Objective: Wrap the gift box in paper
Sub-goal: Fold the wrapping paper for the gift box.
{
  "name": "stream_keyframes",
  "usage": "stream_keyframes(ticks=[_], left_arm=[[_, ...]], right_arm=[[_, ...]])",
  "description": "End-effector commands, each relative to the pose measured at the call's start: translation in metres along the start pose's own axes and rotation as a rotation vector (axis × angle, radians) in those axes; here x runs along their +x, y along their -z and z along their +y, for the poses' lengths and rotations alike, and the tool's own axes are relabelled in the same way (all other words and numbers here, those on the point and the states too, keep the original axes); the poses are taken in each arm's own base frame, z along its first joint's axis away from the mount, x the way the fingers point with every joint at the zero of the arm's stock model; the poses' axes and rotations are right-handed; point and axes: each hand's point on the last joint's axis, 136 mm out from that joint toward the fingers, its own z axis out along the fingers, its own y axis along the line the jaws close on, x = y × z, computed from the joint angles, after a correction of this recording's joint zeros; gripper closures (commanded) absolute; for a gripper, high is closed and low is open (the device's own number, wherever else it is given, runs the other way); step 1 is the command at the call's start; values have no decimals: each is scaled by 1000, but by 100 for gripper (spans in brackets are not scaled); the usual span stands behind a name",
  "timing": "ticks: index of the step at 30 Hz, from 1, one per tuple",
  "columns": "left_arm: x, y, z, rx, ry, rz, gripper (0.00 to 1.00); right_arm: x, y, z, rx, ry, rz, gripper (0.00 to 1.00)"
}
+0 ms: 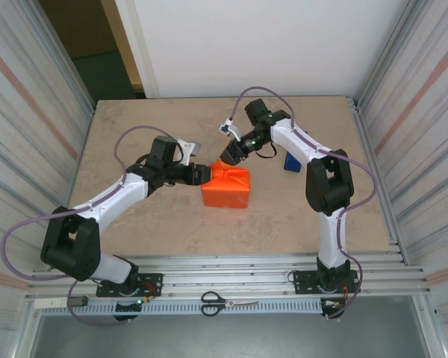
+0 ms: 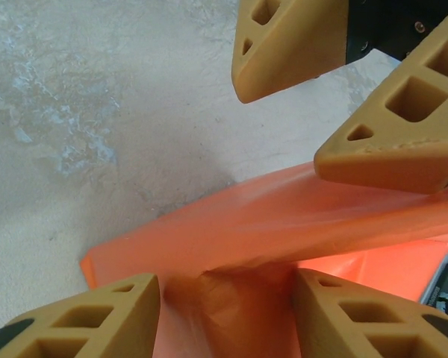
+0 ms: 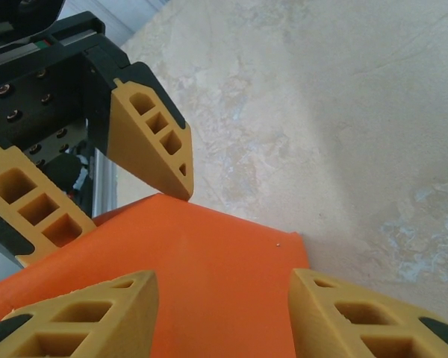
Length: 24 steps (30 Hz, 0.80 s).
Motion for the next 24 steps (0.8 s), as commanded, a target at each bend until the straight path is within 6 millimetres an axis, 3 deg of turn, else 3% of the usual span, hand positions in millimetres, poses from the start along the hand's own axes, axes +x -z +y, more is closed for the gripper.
stream_keyframes(ticks=[1, 5, 10, 14, 24], left_arm=[[9, 4, -8, 34, 20, 56, 46], [10, -1, -5, 29, 35, 67, 39], [27, -13, 12, -18, 59, 130, 47], [32, -14, 16, -26, 65, 143, 47], [12, 0, 2, 35, 94, 82, 47]], right_arm=[[-5, 10, 15, -13, 57, -10, 51], [-9, 12, 17, -7, 74, -24, 50], [-16, 16, 28, -10, 133, -53, 48], [-6, 13, 28, -9, 146, -20, 48], [19, 8, 30, 3, 180, 59, 49]])
